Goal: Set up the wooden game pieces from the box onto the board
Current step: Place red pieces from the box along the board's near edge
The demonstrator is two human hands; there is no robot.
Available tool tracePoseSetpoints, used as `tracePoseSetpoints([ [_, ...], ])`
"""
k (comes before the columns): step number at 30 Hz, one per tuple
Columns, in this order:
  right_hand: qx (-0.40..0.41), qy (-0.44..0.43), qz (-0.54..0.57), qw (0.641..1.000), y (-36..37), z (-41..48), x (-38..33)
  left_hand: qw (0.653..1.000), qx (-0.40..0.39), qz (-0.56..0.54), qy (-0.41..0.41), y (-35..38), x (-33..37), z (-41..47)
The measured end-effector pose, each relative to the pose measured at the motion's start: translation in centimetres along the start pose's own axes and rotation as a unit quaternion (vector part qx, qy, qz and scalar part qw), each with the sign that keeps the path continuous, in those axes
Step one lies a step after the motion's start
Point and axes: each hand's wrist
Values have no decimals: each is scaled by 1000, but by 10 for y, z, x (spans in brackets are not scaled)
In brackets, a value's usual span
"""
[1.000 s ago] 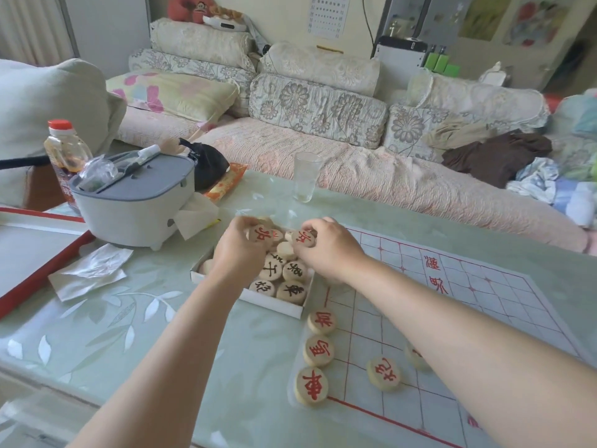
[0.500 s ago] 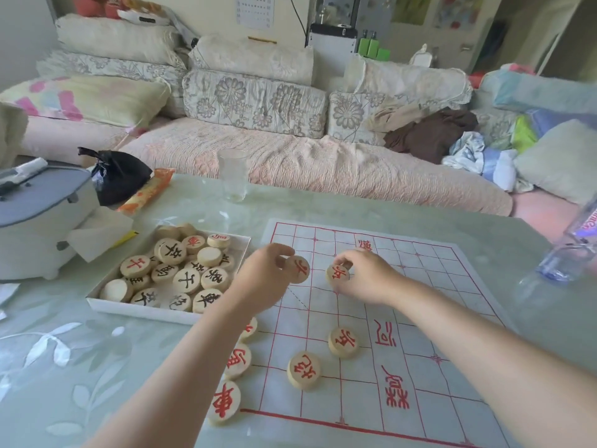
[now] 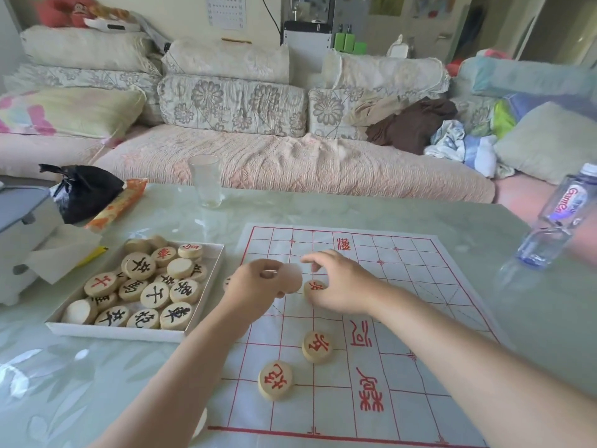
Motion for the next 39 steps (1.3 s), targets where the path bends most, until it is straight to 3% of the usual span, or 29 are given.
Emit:
tracePoseSetpoints([
  [5, 42, -77, 85, 993, 10, 0, -16, 999, 29, -23, -28, 9, 6, 2],
  [10, 70, -45, 96, 992, 12, 5, -12, 998, 31, 61, 3, 14, 1, 7],
  [11, 79, -34, 87, 992, 10, 7, -9, 987, 20, 151, 40, 13, -1, 7],
  [13, 105, -11, 73, 992, 7, 15, -2, 921, 8, 363, 139, 4, -9, 8],
  [14, 118, 3, 70, 991, 5, 19, 1, 889, 9, 423, 175, -3, -12, 9],
  [16, 136, 36, 55, 988, 3, 31, 9, 869, 9, 462, 175, -16, -14, 11],
  [22, 100, 108, -26, 989, -4, 67, 21, 872, -20, 475, 121, -33, -30, 17],
  [35, 52, 126, -118, 984, 4, 81, -1, 866, -39, 479, 137, -36, -39, 13],
  [39, 85, 95, -145, 981, 0, 76, -15, 867, -17, 475, 150, -41, -34, 10],
])
Point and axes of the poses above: each hand's wrist, its own z-axis towards the middle knuckle, its own y-axis out of the palm, x = y × z, and after that the axes turned 12 degrees about y, right-handed
